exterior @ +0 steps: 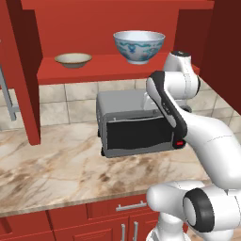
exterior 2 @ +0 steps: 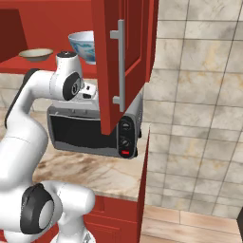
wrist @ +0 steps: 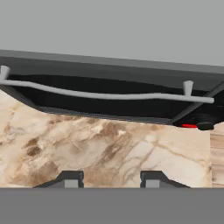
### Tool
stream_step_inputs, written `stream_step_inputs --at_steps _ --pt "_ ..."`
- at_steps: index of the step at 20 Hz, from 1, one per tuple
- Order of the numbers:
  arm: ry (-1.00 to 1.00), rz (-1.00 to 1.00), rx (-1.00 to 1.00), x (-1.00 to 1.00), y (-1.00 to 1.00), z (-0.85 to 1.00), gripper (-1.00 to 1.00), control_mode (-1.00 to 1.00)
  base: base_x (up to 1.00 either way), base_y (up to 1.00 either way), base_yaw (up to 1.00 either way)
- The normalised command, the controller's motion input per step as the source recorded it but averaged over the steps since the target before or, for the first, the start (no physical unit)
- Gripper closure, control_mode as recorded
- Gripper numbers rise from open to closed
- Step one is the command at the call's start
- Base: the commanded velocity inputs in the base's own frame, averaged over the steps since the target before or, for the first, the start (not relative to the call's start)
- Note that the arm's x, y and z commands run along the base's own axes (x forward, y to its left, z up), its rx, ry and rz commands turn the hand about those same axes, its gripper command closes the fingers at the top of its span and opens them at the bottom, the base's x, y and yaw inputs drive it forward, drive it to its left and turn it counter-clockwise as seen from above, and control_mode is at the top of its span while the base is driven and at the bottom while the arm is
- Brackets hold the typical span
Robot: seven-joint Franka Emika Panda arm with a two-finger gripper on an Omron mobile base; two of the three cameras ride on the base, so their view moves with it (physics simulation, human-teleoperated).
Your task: Take the smaller bowl and place it next to the appetizer plate on the dining counter , and place the larger bowl next to the plate with cooked food.
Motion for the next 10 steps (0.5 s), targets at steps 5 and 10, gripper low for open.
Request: stream_step_inputs --at_steps 5,10 --pt "-0.09 -0.09 -0.02 -0.05 0.22 0.06 -1.00 -1.00 0.00 0.00 0.00" --pt "-0.38 -0.38 0.05 -0.03 0.03 0.55 -1.00 -1.00 0.00 0.00 0.00"
